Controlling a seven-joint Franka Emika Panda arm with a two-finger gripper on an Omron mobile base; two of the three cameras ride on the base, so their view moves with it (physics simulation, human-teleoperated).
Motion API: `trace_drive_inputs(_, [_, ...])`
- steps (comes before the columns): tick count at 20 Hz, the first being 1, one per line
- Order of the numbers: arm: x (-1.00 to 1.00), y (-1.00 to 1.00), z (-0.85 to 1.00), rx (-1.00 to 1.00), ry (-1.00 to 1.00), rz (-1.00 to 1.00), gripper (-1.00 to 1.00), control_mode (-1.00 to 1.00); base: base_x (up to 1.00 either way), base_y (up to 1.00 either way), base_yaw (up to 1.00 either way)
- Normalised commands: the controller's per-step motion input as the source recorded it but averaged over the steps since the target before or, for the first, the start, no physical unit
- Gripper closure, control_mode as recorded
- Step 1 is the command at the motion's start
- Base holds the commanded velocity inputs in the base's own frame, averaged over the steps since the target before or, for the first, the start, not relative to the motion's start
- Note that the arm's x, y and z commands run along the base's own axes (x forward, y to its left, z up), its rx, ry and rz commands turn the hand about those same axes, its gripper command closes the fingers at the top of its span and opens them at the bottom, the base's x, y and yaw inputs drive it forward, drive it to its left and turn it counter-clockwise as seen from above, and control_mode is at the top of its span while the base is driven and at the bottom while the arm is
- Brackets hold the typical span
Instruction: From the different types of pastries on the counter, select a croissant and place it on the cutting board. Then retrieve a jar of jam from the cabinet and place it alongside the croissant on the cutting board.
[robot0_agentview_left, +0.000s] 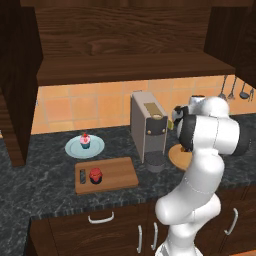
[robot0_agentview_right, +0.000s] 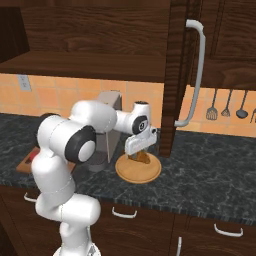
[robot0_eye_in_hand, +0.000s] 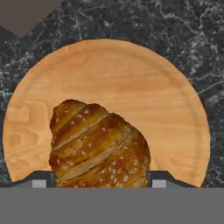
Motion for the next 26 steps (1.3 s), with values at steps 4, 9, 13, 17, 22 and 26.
trace_drive_inputs(4, [-0.10,0.09,0.93,0.00,-0.03,-0.02,1.00,-1.00,0.00,0.00,0.00])
trace_drive_inputs(9, [-0.95,0.16,0.08,0.00,-0.17,-0.07,1.00,-1.00,0.00,0.00,0.00])
trace_drive_inputs(13, [-1.00,0.43,-0.08,0.00,-0.14,-0.12,1.00,-1.00,0.00,0.00,0.00])
trace_drive_inputs(17, [-0.84,0.61,0.01,0.00,-0.07,-0.14,1.00,-1.00,0.00,0.00,0.00])
trace_drive_inputs(22, [-0.28,0.92,0.15,-0.02,0.00,-0.10,1.00,-1.00,0.00,0.00,0.00])
trace_drive_inputs(26, [-0.23,1.00,0.22,-0.07,0.00,-0.10,1.00,-1.00,0.00,0.00,0.00])
